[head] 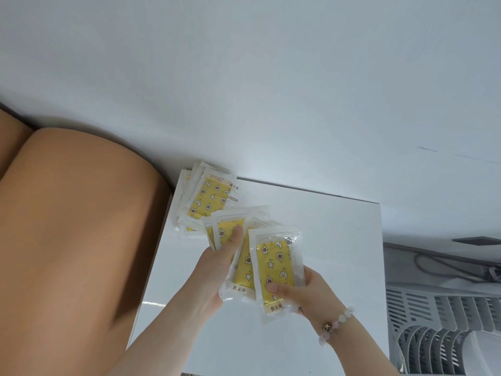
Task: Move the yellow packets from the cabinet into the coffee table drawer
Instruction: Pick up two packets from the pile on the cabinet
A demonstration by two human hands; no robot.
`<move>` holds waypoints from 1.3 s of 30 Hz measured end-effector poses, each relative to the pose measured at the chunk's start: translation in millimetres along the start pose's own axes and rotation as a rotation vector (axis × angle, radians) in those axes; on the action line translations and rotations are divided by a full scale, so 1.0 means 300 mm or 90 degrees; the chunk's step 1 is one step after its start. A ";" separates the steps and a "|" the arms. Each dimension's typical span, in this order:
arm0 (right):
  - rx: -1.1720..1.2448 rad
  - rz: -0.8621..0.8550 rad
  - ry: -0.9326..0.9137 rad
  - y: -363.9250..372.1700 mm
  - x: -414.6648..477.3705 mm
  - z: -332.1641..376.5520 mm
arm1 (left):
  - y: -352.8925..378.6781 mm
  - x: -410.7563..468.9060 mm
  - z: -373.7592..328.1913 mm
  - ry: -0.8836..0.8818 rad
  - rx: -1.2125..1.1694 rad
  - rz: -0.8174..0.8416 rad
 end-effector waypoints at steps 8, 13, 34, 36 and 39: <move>0.175 -0.009 0.009 -0.046 -0.015 -0.048 | 0.016 -0.015 0.003 0.009 0.000 -0.028; 0.158 -0.021 -0.007 -0.098 -0.139 -0.001 | 0.057 -0.097 -0.036 0.031 0.073 -0.051; 0.343 -0.284 -0.157 -0.400 -1.180 0.246 | 0.748 -0.971 -0.160 0.081 0.393 0.227; 0.368 -0.326 -0.188 -0.447 -1.274 0.251 | 0.817 -1.040 -0.173 0.106 0.424 0.263; 0.441 -0.405 -0.238 -0.541 -1.406 0.236 | 0.916 -1.121 -0.175 0.146 0.446 0.317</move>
Point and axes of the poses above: each hand's wrist, its own x-axis towards the middle knuckle, its own y-axis out of the palm, z = x × y, the point moved 8 cm from there along x, towards the middle knuckle, and after that the axes turned 5 degrees about -z, right-handed, at the moved point
